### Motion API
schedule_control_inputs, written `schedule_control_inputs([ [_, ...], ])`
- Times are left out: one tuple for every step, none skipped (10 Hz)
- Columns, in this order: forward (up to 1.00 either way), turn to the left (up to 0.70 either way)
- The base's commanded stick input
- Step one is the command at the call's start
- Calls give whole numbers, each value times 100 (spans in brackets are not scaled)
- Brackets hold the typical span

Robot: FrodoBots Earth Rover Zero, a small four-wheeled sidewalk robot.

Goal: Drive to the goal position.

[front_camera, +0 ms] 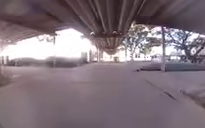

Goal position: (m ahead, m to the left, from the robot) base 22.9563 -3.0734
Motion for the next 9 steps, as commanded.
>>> schedule_control_inputs([
  [85,0],
  [85,0],
  [85,0],
  [85,0],
  [85,0],
  [85,0],
  [85,0],
  [85,0],
  [85,0],
])
